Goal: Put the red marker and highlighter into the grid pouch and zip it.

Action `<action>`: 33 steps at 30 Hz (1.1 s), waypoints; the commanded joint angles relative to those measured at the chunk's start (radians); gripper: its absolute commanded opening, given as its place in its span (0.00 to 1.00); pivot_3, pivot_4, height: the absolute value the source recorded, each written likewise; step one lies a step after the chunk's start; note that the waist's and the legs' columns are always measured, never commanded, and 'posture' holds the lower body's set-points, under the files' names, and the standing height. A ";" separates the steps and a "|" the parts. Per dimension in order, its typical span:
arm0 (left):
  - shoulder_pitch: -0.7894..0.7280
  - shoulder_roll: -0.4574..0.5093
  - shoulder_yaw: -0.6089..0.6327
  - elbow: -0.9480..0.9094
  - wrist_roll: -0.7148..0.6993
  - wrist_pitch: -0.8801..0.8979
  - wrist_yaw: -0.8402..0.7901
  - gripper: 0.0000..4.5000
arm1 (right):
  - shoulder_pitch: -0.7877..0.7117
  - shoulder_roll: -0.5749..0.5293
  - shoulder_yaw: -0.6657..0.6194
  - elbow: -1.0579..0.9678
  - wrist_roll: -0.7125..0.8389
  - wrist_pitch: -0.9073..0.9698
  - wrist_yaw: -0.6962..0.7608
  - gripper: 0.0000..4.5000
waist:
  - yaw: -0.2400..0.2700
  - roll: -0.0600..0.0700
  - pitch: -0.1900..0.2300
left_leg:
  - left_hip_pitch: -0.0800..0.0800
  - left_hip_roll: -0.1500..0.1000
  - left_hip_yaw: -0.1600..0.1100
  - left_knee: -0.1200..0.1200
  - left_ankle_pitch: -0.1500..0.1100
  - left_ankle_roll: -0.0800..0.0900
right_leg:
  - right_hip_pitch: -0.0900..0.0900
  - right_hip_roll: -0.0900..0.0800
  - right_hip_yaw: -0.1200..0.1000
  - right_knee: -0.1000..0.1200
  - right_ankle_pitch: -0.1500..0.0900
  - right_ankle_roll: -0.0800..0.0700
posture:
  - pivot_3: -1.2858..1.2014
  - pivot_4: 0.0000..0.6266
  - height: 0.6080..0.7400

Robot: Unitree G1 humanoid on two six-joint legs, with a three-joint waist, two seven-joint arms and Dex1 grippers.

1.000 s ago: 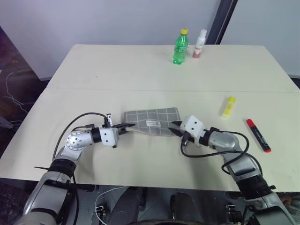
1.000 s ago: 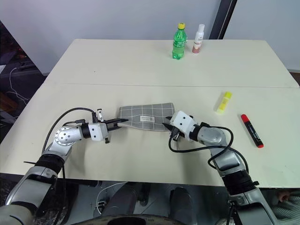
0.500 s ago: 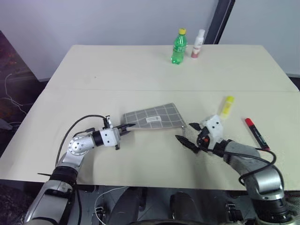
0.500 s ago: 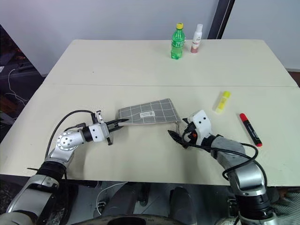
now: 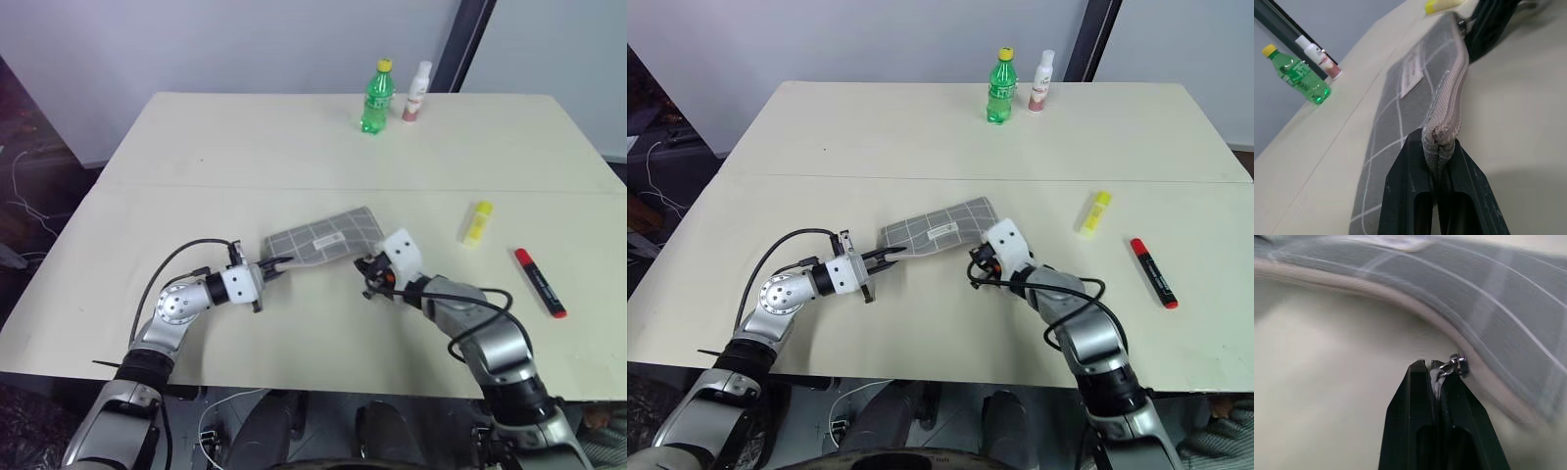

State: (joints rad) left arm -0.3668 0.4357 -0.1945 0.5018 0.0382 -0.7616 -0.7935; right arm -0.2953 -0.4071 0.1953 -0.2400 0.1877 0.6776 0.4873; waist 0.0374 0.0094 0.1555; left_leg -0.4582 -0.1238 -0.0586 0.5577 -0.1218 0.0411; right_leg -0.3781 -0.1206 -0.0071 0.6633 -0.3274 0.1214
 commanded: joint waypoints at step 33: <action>-0.051 0.150 -0.067 0.020 0.178 -0.090 0.052 0.00 | -0.071 -0.125 0.015 -0.023 -0.035 0.019 0.212 0.01 | -0.008 -0.001 0.000 | -0.001 0.001 -0.001 0.000 0.000 0.000 | -0.002 0.002 0.000 0.001 0.000 0.000 | 0.52 0.24 1.00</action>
State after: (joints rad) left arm -0.4180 0.5663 -0.2546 0.4836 0.1811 -0.8545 -0.7409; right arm -0.3631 -0.5186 0.2379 -0.2038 0.1305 0.6838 0.6764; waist 0.0296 0.0086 0.1560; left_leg -0.4587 -0.1224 -0.0599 0.5574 -0.1218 0.0409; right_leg -0.3802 -0.1185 -0.0072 0.6648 -0.3270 0.1218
